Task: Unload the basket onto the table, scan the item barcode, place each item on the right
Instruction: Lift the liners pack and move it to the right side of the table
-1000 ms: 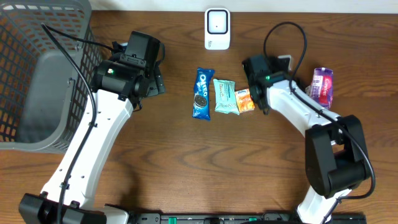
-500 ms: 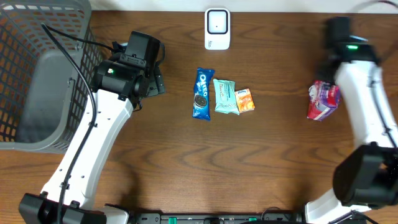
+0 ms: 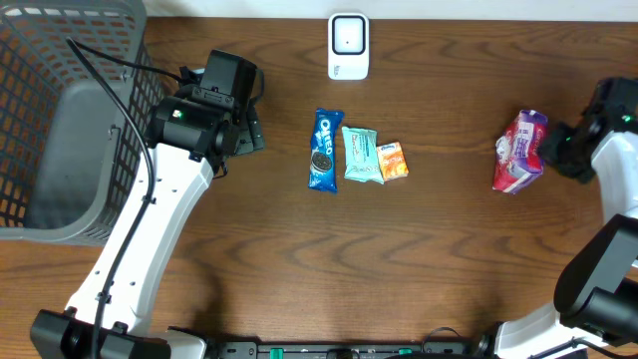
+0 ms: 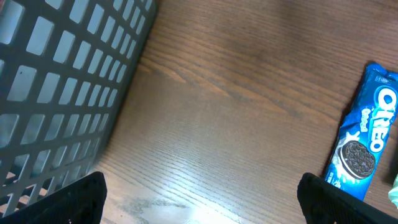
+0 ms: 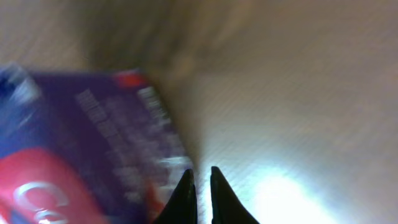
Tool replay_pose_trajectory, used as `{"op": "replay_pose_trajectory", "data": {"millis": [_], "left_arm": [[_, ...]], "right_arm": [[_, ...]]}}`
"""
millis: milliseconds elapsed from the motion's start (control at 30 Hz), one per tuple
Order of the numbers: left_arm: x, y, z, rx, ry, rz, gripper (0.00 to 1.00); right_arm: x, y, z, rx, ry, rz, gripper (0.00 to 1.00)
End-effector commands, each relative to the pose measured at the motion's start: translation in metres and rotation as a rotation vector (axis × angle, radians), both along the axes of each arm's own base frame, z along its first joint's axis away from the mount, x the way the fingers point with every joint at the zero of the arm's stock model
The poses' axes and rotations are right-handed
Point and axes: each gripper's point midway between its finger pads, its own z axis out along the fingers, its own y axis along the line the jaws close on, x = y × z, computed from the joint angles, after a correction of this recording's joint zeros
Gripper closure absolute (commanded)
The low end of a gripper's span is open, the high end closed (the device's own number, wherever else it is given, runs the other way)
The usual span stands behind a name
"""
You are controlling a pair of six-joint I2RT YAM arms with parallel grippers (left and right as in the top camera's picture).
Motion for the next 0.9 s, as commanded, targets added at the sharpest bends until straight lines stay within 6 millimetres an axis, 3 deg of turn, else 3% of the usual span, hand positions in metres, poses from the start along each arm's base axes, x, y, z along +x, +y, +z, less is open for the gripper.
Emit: {"op": "replay_pose_trajectory", "data": {"millis": [0, 200, 400, 533, 633, 700, 867], "left_arm": [[0.0, 0.002, 0.0, 0.003, 0.0, 0.012, 0.02], [0.0, 0.002, 0.0, 0.003, 0.0, 0.012, 0.02], [0.0, 0.002, 0.0, 0.003, 0.0, 0.012, 0.02], [0.0, 0.002, 0.0, 0.003, 0.0, 0.012, 0.02], [0.0, 0.002, 0.0, 0.003, 0.0, 0.012, 0.02], [0.0, 0.002, 0.0, 0.003, 0.0, 0.012, 0.02], [0.0, 0.002, 0.0, 0.003, 0.0, 0.012, 0.02]], "right_arm": [[0.018, 0.052, -0.001, 0.177, -0.107, 0.242, 0.94], [0.04, 0.079, 0.024, 0.285, -0.238, 0.343, 0.92], [0.043, 0.09, 0.047, 0.35, -0.259, 0.366, 0.87], [0.022, 0.092, 0.038, 0.369, -0.153, 0.337, 0.84], [-0.007, 0.093, 0.024, 0.355, -0.003, 0.303, 0.91], [-0.025, 0.1, 0.018, 0.357, 0.086, 0.305, 0.99], [-0.051, 0.126, 0.002, 0.344, 0.219, 0.363, 0.99]]}}
